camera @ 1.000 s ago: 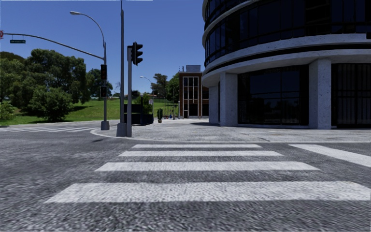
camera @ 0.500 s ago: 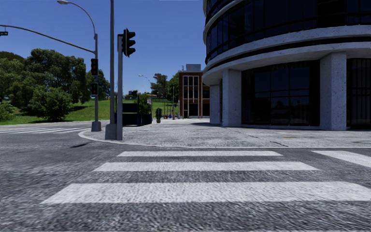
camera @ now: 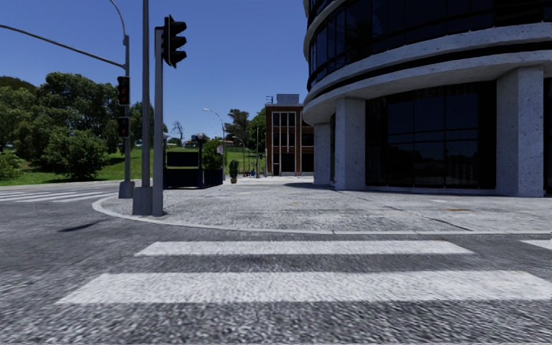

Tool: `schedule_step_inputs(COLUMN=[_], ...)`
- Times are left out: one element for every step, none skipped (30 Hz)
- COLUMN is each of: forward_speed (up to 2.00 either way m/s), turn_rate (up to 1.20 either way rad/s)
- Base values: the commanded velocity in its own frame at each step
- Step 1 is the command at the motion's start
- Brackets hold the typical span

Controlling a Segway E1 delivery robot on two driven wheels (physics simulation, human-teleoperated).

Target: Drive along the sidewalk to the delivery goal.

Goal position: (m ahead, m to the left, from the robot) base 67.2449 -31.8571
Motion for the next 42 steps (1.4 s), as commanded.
schedule_step_inputs(forward_speed=[2.00, 2.00, 2.00, 2.00, 2.00, 2.00, 2.00, 2.00, 2.00, 2.00, 2.00, 2.00, 2.00, 2.00, 2.00, 2.00, 2.00, 2.00, 2.00, 2.00, 2.00, 2.00, 2.00, 2.00, 2.00, 2.00, 2.00, 2.00, 2.00, 2.00, 2.00, 2.00, 2.00, 2.00, 2.00, 2.00, 2.00, 2.00, 2.00, 2.00, 2.00, 2.00], turn_rate=[0.00, 0.00, 0.00, 0.00, 0.00, 0.00, 0.00, 0.00, 0.00, 0.00, 0.00, 0.00, 0.00, 0.00, 0.00, 0.00, 0.00, 0.00, 0.00, 0.00, 0.00, 0.00, 0.00, 0.00, 0.00, 0.00, 0.00, 0.00, 0.00, 0.00, 0.00, 0.00, 0.00, 0.00, 0.00, 0.00, 0.00, 0.00, 0.00, 0.00, 0.00, 0.00])
